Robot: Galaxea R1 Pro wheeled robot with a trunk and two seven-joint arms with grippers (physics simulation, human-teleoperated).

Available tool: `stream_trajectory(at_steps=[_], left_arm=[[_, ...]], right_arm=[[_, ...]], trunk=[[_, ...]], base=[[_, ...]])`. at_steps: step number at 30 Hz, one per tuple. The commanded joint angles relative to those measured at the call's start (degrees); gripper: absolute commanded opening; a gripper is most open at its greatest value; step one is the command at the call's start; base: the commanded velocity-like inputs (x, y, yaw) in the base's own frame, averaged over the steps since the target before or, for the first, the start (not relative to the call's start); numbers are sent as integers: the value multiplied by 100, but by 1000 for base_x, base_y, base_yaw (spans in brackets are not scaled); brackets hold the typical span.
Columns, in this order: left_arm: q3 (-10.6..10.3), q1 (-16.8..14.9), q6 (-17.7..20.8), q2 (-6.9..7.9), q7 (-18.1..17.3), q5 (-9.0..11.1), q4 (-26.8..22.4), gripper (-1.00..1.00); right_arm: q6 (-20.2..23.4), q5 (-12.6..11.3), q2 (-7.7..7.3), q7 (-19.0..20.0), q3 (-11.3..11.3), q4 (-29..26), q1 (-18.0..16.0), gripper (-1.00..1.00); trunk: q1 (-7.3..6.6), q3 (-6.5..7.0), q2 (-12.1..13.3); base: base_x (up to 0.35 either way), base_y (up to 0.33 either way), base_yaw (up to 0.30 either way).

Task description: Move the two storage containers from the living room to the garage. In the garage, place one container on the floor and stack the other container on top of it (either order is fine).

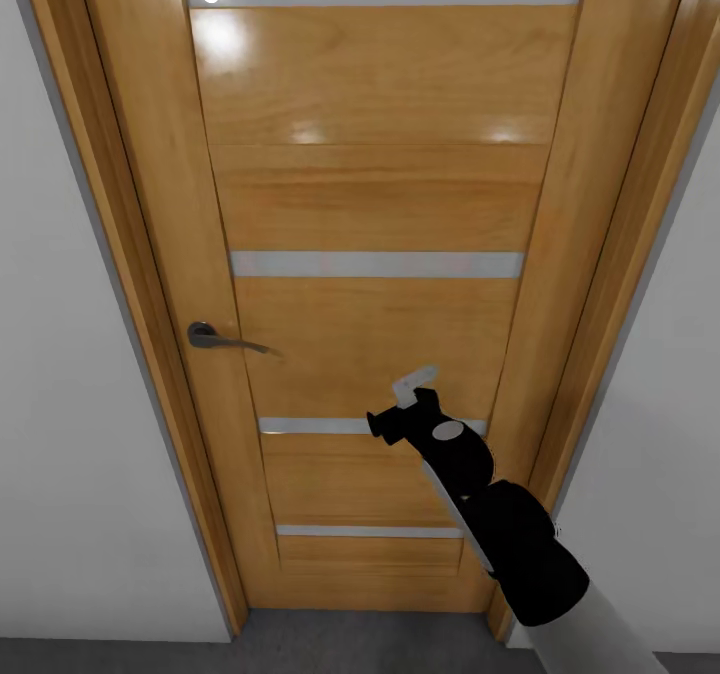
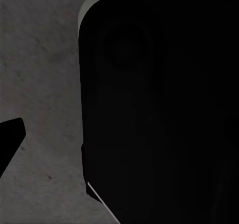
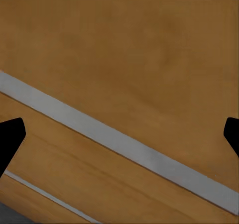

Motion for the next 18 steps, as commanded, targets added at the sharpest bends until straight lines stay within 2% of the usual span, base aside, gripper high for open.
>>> stream_trajectory(at_steps=[1, 3, 5, 9, 12, 18], left_arm=[[0, 4, -10, 0, 5, 1, -7, 100], [0, 3, -10, 0, 5, 1, -9, 100], [0, 4, -10, 0, 5, 1, -8, 100], [0, 4, -10, 0, 5, 1, -7, 100], [0, 3, -10, 0, 5, 1, -7, 100], [0, 2, -10, 0, 5, 1, -7, 100]], right_arm=[[46, 199, 146, -37, 10, -2, -12, 100], [66, 425, 337, -37, 10, 4, -15, 100], [79, 557, 431, -36, 10, 10, -17, 100], [91, 660, 508, -30, 8, 64, -113, 100], [82, 677, 525, -19, 3, 273, -274, 100], [38, 688, 531, -40, 1, 454, -344, 100]], trunk=[[0, -5, -3], [0, -5, -3], [0, -5, -3], [0, -5, -3], [0, -5, -3], [0, -5, -3]], base=[[0, 0, 0], [0, 0, 0], [0, 0, 0], [0, 0, 0], [0, 0, 0], [0, 0, 0]])
